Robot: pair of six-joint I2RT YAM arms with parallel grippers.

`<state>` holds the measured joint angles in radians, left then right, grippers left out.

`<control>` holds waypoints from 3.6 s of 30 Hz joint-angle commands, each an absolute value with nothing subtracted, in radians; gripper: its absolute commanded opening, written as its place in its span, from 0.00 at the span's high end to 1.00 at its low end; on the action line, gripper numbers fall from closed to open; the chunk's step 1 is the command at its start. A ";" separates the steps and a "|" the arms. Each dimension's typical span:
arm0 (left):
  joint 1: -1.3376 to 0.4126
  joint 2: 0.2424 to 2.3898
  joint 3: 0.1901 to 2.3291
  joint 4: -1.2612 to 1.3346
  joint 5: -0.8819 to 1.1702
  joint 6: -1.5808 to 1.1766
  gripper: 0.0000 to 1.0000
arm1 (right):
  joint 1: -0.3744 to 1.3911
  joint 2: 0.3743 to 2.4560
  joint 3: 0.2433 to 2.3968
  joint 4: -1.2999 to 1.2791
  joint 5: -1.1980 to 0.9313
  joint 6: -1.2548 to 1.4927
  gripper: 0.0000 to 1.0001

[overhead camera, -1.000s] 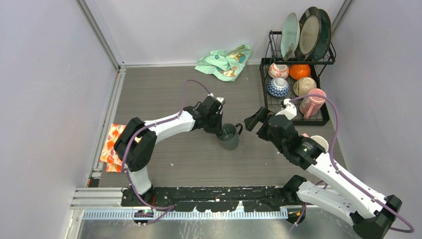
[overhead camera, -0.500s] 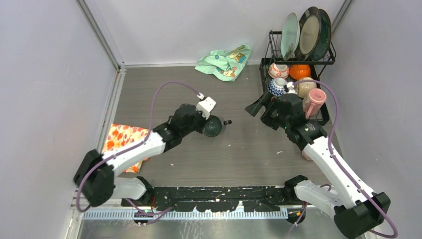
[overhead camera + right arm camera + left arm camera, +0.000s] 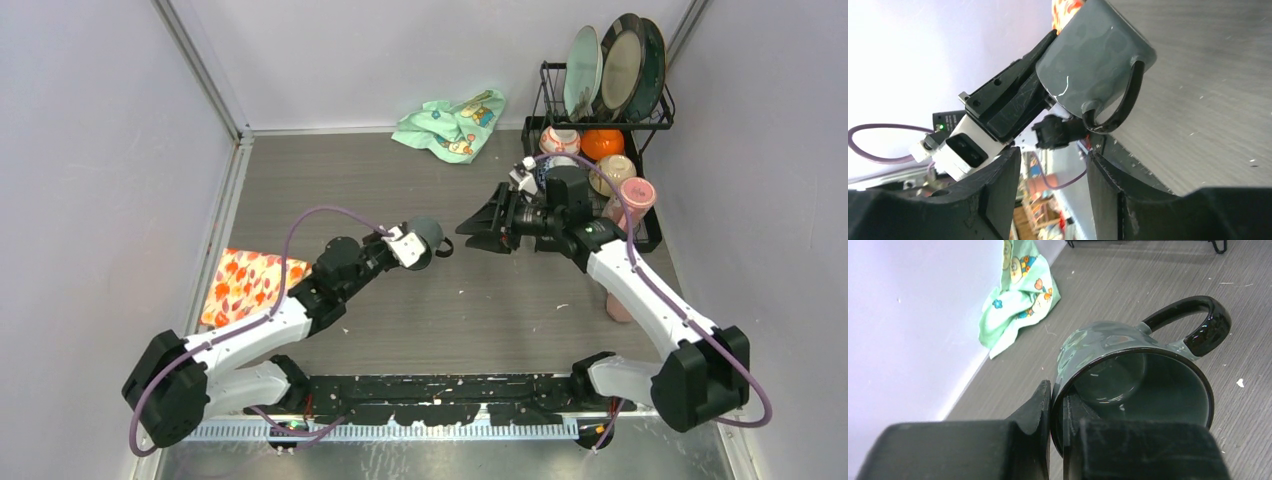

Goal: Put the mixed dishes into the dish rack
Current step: Pick up the cup at the center of the board, then turn the cup upside down in the dish rack.

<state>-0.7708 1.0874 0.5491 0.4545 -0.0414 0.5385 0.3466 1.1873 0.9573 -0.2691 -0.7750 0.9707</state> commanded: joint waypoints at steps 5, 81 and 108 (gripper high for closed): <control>-0.773 0.996 0.561 0.640 0.097 0.685 1.00 | 0.348 1.283 0.927 -0.166 -1.027 1.107 0.47; -0.773 0.677 0.555 0.238 0.206 0.843 0.35 | 0.495 1.580 0.775 1.150 -0.992 1.972 0.99; -0.665 0.881 1.036 -0.503 -0.169 -0.106 0.00 | 0.409 1.277 1.033 -0.245 -0.587 1.033 0.99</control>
<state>-0.7345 0.8459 0.9737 -0.3588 -0.2230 0.0902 0.4072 1.3602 0.9565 -0.0853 -0.7246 1.2026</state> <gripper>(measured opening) 0.996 0.226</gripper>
